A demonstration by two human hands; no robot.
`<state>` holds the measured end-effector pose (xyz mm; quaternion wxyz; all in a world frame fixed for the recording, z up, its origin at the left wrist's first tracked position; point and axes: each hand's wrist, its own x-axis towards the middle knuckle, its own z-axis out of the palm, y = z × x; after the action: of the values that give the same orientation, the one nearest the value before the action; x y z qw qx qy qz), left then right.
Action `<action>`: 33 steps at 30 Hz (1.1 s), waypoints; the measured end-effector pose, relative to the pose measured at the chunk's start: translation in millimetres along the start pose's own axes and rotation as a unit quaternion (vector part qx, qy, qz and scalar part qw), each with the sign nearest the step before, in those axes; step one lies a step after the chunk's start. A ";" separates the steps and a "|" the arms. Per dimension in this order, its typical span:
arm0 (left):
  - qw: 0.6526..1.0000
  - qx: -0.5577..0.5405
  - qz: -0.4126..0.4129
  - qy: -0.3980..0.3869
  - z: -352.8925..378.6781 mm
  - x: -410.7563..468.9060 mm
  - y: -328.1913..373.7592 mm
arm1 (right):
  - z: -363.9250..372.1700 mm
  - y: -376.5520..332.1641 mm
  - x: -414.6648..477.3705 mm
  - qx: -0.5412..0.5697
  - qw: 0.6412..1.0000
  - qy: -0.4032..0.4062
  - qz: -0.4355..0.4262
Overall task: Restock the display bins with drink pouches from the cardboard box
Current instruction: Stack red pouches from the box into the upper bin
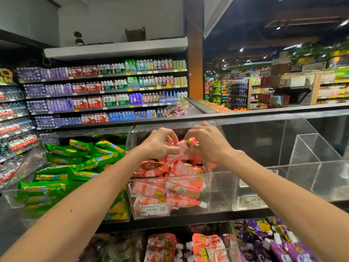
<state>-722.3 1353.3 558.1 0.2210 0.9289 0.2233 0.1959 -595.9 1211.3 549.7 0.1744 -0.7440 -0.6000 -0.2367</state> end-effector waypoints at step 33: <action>0.976 -0.008 0.138 0.171 36.1 -139.3 23.7 | -17.7 -50.3 -154.8 0.264 0.953 0.102 0.111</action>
<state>-812.6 1252.8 503.2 0.1576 0.9018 0.1261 0.3821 -673.5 1087.2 476.2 0.4502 -0.7049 -0.5338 -0.1240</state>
